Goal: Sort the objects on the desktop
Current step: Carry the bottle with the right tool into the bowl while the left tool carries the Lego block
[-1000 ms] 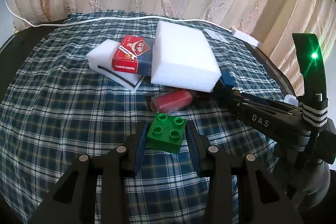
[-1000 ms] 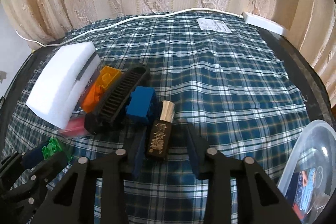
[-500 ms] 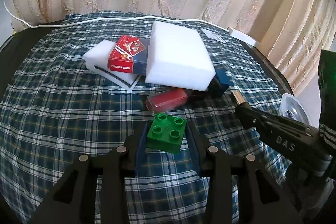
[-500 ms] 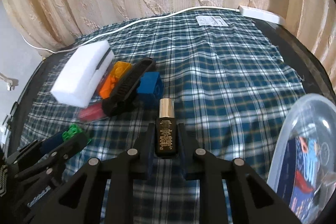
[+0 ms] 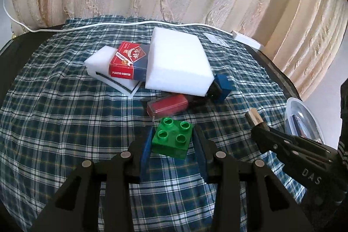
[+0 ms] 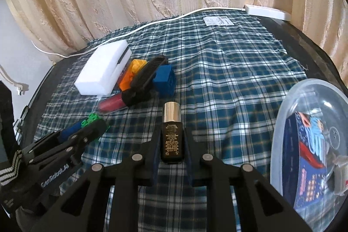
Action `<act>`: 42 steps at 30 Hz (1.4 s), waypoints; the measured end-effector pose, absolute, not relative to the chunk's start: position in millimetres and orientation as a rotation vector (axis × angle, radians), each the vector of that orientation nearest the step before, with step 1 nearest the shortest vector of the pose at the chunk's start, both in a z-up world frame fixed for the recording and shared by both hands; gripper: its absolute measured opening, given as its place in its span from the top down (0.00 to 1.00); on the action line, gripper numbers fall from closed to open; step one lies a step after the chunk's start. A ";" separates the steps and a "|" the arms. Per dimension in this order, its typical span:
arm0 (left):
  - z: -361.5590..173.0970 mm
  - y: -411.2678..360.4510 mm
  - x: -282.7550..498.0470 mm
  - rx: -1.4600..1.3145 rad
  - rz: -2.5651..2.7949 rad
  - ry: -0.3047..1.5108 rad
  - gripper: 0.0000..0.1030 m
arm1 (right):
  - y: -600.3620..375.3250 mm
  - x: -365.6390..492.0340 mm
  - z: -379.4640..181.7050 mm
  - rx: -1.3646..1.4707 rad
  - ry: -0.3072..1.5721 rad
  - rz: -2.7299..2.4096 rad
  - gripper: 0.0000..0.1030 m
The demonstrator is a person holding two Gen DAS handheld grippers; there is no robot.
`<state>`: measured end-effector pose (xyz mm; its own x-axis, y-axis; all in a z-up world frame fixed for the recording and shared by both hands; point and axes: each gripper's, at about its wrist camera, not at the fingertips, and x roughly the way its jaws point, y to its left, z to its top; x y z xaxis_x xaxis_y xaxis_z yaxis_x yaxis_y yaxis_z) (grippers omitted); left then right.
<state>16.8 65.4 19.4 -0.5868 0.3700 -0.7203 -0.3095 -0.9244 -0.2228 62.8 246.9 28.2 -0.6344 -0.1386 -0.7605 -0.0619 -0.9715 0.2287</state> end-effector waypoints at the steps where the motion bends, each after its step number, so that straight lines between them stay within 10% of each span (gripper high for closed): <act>1: 19.8 65.8 17.3 -1.154 2.500 -0.101 0.61 | 247.0 64.7 28.8 1.321 -0.368 -2.778 0.78; 42: 51.6 125.8 66.9 -1.086 2.426 0.043 0.61 | 328.5 167.7 65.6 1.150 -0.559 -2.947 0.78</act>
